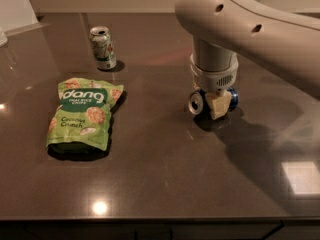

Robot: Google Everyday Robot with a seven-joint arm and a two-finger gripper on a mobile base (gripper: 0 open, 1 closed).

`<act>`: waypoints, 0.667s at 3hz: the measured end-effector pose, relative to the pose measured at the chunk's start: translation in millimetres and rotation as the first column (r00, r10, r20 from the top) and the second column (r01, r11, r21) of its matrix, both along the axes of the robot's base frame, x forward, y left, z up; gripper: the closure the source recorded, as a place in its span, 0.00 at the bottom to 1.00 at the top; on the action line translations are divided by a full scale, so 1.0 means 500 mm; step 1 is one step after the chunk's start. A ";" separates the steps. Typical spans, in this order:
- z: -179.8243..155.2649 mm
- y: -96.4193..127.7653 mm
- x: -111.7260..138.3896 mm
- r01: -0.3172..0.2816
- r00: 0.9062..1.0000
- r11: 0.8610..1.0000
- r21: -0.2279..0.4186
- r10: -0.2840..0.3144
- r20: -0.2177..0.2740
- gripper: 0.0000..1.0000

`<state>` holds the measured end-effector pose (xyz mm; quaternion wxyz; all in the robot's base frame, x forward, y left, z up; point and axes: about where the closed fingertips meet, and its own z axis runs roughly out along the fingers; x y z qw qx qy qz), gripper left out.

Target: Knock pepsi can over

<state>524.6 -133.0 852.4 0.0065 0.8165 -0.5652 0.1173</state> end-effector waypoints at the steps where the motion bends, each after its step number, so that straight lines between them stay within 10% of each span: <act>1: 0.001 -0.001 0.000 0.001 1.000 1.000 0.001 -0.001 0.004 0.04; 2: 0.002 -0.001 0.000 0.001 1.000 1.000 0.002 -0.001 0.007 0.00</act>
Offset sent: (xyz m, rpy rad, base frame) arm 0.0001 -0.0004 0.0006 0.0013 -0.0041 -0.0006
